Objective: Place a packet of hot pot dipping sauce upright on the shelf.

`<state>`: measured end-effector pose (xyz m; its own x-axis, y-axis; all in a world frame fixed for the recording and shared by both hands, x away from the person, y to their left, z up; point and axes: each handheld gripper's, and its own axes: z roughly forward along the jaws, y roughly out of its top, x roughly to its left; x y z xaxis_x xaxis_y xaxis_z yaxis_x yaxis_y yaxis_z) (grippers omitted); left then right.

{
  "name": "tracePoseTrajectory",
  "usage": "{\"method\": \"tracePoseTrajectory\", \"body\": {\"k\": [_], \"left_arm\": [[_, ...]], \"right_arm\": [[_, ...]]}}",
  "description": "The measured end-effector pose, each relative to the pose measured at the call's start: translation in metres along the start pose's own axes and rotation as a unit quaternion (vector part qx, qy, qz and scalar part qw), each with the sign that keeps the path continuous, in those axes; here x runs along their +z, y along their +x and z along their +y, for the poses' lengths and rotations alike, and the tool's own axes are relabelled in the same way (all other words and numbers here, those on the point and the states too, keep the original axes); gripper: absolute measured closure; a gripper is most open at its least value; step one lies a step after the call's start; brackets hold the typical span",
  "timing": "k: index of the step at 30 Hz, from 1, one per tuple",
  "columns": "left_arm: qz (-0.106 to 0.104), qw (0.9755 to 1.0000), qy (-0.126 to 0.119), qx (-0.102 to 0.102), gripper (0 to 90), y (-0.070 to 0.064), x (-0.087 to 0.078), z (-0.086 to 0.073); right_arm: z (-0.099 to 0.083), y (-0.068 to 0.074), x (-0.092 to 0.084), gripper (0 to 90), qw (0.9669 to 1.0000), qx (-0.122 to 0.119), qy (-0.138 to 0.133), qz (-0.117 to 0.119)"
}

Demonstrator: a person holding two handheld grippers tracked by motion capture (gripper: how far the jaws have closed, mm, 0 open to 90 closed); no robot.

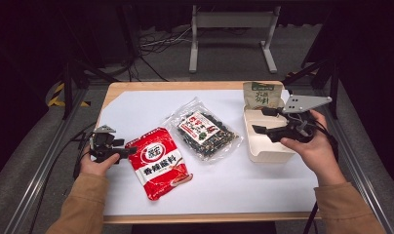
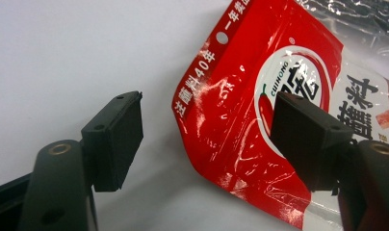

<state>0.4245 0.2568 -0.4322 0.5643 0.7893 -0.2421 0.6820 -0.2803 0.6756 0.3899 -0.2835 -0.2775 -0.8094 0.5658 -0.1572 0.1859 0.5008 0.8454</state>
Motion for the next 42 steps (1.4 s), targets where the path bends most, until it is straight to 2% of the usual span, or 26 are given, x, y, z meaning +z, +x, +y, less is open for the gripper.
{"method": "tracePoseTrajectory", "body": {"k": [8,9,12,14,16,19,22,28,31,32,34,37,39,42], "left_arm": [[-0.009,0.9998,0.020,-0.005,27.0,0.001,0.006,0.000],[-0.021,0.9994,0.025,-0.004,27.3,0.001,0.008,-0.001],[-0.025,0.9993,0.029,-0.003,28.2,0.001,0.009,-0.001],[-0.035,0.9988,0.035,-0.003,28.7,0.000,0.009,-0.001],[-0.047,0.9984,0.032,-0.005,30.4,-0.001,0.008,-0.001],[-0.052,0.9983,0.026,0.001,32.6,-0.005,0.005,-0.001],[-0.061,0.9980,0.009,0.006,35.7,-0.006,-0.001,-0.002],[-0.075,0.9967,-0.016,0.025,42.3,-0.011,-0.011,-0.002],[-0.092,0.9937,-0.028,0.058,46.1,-0.025,-0.018,0.000],[-0.092,0.9937,-0.028,0.058,47.8,-0.025,-0.018,0.000],[-0.089,0.9925,-0.020,0.081,47.9,-0.033,-0.017,0.001],[-0.079,0.9914,-0.003,0.104,47.9,-0.041,-0.009,0.001],[-0.068,0.9917,0.011,0.109,47.6,-0.042,-0.003,0.001],[-0.059,0.9923,0.014,0.108,48.8,-0.040,0.000,0.001]], "right_arm": [[-0.004,0.001,0.004,34.3,1.0000,0.000,0.005,0.000],[-0.004,0.002,0.005,34.3,1.0000,0.000,0.005,0.001],[-0.005,0.003,0.005,34.3,1.0000,-0.001,0.004,0.003],[-0.005,0.003,0.006,34.2,1.0000,-0.001,0.005,0.004],[-0.006,0.003,0.006,34.0,1.0000,-0.003,0.004,0.002],[-0.006,0.003,0.006,36.3,1.0000,-0.004,0.001,0.003],[-0.006,0.004,0.007,39.9,1.0000,-0.006,-0.003,0.006],[-0.006,0.006,0.009,43.4,0.9997,0.002,-0.007,0.025],[-0.005,0.007,0.011,43.6,0.9994,-0.001,-0.011,0.033],[-0.005,0.007,0.011,43.6,0.9994,-0.001,-0.011,0.033],[-0.005,0.008,0.013,43.6,0.9993,-0.002,-0.011,0.036],[-0.004,0.010,0.015,43.5,0.9990,-0.005,-0.012,0.042],[-0.004,0.012,0.017,43.4,0.9988,-0.008,-0.012,0.046],[-0.005,0.013,0.018,43.3,0.9986,-0.009,-0.012,0.050]]}}
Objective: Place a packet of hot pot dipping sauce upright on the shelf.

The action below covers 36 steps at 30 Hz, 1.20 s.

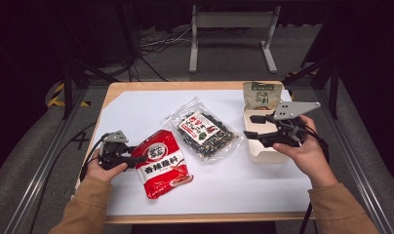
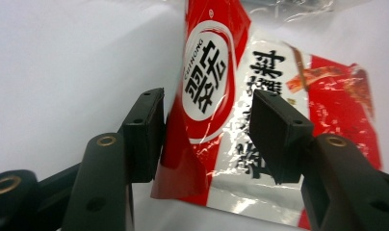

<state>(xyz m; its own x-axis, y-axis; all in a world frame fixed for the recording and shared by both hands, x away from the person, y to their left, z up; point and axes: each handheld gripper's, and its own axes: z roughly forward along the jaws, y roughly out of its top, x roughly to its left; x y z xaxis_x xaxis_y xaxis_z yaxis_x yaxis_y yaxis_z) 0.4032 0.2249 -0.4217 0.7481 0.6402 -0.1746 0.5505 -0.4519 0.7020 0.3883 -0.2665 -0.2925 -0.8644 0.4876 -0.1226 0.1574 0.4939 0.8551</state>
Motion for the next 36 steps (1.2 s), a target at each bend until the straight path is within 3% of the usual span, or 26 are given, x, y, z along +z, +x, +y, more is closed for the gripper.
{"method": "tracePoseTrajectory", "body": {"k": [6,8,10,11,17,27,30,36], "left_arm": [[0.020,0.9996,0.011,-0.018,67.6,0.010,0.007,-0.004],[0.025,0.9994,0.008,-0.022,77.7,0.012,0.006,-0.004],[0.023,0.9995,0.004,-0.021,81.6,0.013,0.004,-0.004],[0.012,0.9995,-0.004,-0.028,87.4,0.014,0.002,-0.004],[0.005,0.9999,-0.005,-0.016,89.3,0.012,-0.004,-0.002],[-0.018,0.9996,-0.022,-0.004,89.6,0.001,-0.031,0.011],[-0.029,0.9990,-0.029,0.016,89.6,-0.011,-0.043,0.018],[-0.030,0.9981,-0.034,0.040,89.6,-0.030,-0.060,0.027]], "right_arm": [[-0.002,0.002,0.005,45.3,0.9999,0.007,0.006,0.010],[-0.002,0.002,0.008,46.5,0.9998,0.007,0.013,0.013],[-0.002,0.003,0.009,47.3,0.9997,0.007,0.016,0.015],[-0.002,0.004,0.011,48.3,0.9997,0.003,0.017,0.017],[0.002,0.008,0.015,49.0,0.9994,-0.002,0.019,0.028],[0.007,0.015,0.017,47.6,0.9992,-0.007,0.018,0.035],[0.008,0.017,0.017,46.2,0.9991,-0.007,0.019,0.037],[0.009,0.020,0.017,45.1,0.9989,0.000,0.020,0.042]]}}
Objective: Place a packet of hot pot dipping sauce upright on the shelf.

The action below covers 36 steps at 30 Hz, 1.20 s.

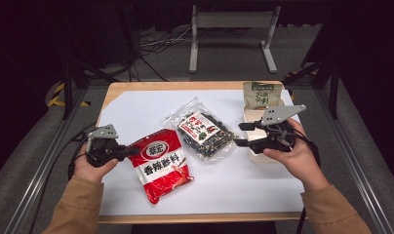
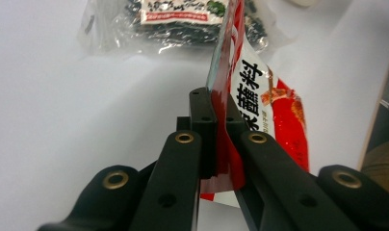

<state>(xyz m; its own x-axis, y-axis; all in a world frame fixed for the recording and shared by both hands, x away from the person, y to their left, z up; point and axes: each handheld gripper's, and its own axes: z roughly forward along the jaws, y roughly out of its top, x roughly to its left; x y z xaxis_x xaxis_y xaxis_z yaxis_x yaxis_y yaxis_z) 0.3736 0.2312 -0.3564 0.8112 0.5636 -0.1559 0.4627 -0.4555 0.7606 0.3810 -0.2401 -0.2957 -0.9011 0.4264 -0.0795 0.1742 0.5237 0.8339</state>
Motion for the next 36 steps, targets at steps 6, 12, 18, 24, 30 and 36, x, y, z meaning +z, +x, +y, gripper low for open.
{"method": "tracePoseTrajectory", "body": {"k": [6,12,18,24,30,36], "left_arm": [[-0.009,0.9993,-0.009,0.034,89.7,-0.021,-0.014,0.012],[-0.022,0.9967,-0.012,0.077,89.7,-0.049,-0.025,0.024],[-0.043,0.9930,-0.014,0.109,89.7,-0.073,-0.031,0.031],[-0.052,0.9900,-0.013,0.131,89.7,-0.087,-0.031,0.036],[-0.050,0.9894,-0.021,0.135,89.7,-0.090,-0.034,0.039],[-0.051,0.9893,-0.030,0.134,89.8,-0.089,-0.035,0.043]], "right_arm": [[0.001,0.004,0.000,45.2,0.9999,0.008,-0.002,0.007],[0.003,0.006,0.003,45.3,0.9999,0.006,0.003,0.009],[0.002,0.008,0.004,44.9,1.0000,0.005,0.007,0.005],[-0.001,0.010,0.004,44.6,0.9999,0.006,0.005,0.009],[-0.002,0.016,0.010,43.7,0.9997,0.002,0.003,0.025],[-0.002,0.027,0.024,44.4,0.9987,0.003,-0.002,0.051]]}}
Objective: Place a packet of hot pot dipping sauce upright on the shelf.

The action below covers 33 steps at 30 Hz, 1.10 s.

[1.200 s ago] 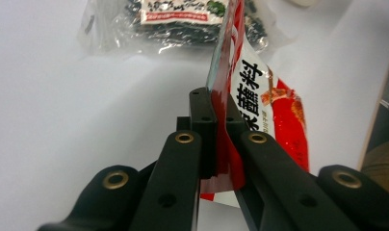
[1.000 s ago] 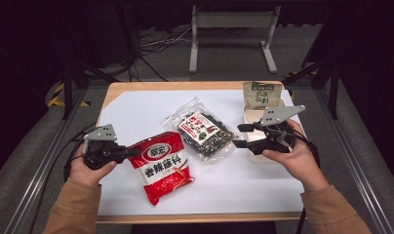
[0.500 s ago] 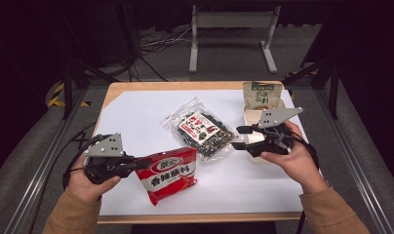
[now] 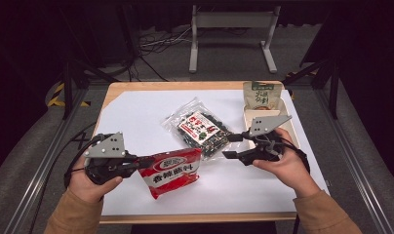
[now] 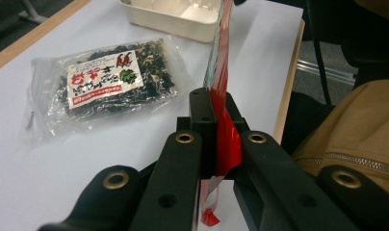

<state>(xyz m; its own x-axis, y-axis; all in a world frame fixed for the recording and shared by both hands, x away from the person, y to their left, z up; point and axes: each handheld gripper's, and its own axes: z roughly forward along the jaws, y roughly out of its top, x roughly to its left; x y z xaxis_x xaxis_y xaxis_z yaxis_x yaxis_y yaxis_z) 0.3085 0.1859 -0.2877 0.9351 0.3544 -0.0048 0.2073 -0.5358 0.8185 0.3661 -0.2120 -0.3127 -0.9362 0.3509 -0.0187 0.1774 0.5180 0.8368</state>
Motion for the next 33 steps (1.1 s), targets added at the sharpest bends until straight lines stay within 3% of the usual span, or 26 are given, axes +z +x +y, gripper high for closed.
{"method": "tracePoseTrajectory", "body": {"k": [7,14,19,20,28,33], "left_arm": [[-0.002,0.9999,-0.010,0.002,89.8,-0.001,0.000,0.004],[-0.004,0.9999,-0.015,0.006,89.7,-0.002,0.003,0.009],[-0.009,0.9998,-0.017,0.010,89.7,-0.003,0.004,0.010],[-0.008,0.9997,-0.018,0.015,89.7,-0.004,0.005,0.011],[-0.011,0.9994,-0.025,0.019,89.7,-0.006,0.007,0.013],[-0.011,0.9993,-0.029,0.021,89.7,-0.006,0.005,0.012]], "right_arm": [[-0.003,0.013,0.028,44.8,0.9989,0.003,0.000,0.046],[-0.003,0.020,0.050,47.0,0.9975,0.001,-0.003,0.070],[-0.002,0.022,0.060,49.4,0.9972,-0.017,0.003,0.072],[-0.001,0.023,0.066,51.9,0.9969,-0.025,0.005,0.075],[-0.001,0.028,0.081,61.6,0.9946,-0.014,-0.008,0.102],[0.000,0.030,0.088,71.8,0.9922,-0.026,-0.010,0.121]]}}
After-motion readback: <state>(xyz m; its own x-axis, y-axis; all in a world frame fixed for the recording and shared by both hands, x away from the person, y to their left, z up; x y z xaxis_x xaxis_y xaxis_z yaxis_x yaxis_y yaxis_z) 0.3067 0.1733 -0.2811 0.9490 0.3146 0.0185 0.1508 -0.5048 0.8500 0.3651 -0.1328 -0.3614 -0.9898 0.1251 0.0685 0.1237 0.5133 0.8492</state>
